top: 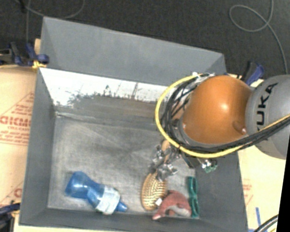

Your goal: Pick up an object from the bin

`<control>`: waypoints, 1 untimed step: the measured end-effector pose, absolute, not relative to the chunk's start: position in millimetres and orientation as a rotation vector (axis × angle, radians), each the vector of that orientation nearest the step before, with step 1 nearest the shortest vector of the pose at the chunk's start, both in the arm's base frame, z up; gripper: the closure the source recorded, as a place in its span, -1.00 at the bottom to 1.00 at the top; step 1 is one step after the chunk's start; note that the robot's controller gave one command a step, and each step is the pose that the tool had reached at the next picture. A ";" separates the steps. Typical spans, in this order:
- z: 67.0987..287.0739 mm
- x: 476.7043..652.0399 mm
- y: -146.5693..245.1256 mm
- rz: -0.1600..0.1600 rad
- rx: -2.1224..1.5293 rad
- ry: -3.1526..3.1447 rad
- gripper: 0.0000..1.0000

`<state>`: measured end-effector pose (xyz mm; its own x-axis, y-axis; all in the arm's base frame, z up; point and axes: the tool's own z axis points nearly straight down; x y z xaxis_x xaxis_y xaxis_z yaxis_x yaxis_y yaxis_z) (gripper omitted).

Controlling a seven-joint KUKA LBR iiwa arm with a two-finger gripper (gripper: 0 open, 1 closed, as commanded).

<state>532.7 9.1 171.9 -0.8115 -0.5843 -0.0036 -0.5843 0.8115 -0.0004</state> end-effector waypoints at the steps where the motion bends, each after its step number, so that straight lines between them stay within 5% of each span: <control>1: 171.9 532.6 9.6 0.003 -0.964 2.986 1.00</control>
Offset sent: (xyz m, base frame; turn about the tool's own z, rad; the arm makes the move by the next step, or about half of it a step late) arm 0.0069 0.0025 0.0533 -0.2291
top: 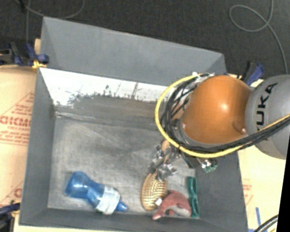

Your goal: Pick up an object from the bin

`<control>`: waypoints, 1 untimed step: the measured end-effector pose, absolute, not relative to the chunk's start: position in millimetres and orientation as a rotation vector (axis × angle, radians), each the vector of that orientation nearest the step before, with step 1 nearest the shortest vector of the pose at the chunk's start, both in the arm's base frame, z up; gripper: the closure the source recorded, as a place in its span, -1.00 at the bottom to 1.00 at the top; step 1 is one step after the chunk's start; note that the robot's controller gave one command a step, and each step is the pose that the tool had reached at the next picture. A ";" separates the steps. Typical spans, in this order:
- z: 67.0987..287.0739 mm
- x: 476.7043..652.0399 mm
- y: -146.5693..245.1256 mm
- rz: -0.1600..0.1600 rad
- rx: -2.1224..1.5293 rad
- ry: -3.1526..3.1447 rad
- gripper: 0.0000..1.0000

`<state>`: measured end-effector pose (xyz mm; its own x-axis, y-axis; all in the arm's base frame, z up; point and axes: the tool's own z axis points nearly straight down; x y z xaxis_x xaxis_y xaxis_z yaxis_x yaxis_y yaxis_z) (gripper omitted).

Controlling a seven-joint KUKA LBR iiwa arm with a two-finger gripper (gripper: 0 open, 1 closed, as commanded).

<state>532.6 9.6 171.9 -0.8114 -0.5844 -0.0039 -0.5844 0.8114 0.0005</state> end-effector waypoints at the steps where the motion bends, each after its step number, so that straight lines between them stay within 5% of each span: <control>1: 186.6 533.9 9.5 0.001 -1.080 2.953 1.00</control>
Offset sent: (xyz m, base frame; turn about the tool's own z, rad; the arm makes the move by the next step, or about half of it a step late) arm -0.0162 0.0006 0.1316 -0.4852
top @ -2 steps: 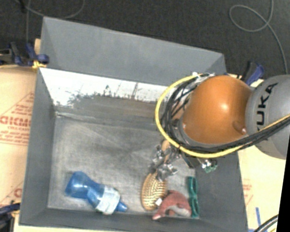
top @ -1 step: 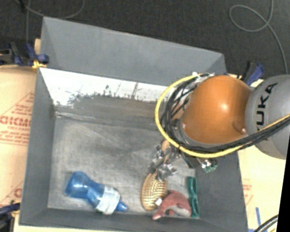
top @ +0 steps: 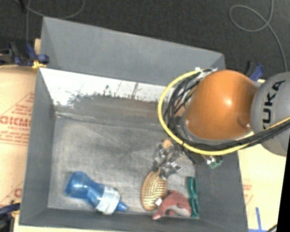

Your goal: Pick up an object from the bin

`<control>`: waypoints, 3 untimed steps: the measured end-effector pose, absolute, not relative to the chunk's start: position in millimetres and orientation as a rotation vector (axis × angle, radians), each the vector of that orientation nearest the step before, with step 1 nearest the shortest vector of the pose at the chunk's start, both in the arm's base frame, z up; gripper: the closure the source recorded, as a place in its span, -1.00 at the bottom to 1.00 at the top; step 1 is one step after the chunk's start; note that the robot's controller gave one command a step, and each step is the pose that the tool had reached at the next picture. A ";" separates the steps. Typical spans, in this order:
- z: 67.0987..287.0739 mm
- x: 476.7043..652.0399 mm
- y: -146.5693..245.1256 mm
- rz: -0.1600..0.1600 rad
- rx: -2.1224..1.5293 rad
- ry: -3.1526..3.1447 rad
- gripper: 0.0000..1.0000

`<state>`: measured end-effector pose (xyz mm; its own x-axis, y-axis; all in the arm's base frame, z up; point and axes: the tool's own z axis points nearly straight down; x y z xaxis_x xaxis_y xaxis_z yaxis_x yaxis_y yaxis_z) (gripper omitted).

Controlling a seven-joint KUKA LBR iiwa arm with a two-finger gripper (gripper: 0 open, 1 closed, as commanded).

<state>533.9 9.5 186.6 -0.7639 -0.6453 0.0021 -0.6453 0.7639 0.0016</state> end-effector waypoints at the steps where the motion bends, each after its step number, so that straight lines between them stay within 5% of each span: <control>1: 244.6 526.9 10.1 -0.001 1.418 -2.802 1.00; 2: 132.8 522.5 -33.6 0.002 1.211 -2.907 -1.00; 3: 81.2 528.0 -49.6 0.008 1.030 -2.999 1.00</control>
Offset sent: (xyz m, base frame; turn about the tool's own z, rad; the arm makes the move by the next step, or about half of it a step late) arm -0.0161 -0.0622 -0.1166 0.0413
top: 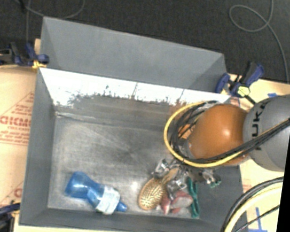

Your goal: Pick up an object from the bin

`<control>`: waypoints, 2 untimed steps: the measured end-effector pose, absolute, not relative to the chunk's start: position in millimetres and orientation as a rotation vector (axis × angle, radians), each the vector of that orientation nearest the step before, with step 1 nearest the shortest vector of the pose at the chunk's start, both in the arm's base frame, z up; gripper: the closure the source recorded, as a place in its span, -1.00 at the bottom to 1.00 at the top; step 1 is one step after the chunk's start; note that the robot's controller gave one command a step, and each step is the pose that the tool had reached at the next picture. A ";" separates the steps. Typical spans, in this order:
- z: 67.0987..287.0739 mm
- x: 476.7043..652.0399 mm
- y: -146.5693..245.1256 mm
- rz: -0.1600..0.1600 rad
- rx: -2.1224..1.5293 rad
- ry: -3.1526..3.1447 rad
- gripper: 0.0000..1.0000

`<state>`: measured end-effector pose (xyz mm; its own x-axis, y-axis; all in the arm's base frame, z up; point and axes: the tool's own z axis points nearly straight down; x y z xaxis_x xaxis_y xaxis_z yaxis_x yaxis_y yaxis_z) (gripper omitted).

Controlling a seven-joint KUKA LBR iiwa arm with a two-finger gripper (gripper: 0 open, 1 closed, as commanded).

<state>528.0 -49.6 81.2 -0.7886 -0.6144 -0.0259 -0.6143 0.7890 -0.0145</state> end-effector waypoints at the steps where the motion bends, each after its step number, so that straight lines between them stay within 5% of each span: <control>1: 81.2 528.0 -49.6 -0.008 -1.011 2.944 1.00; 2: 198.5 517.8 -51.7 0.000 -1.060 2.954 1.00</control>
Offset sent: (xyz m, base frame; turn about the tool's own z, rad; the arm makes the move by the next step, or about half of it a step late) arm -0.0111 -0.0019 0.1170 -0.0303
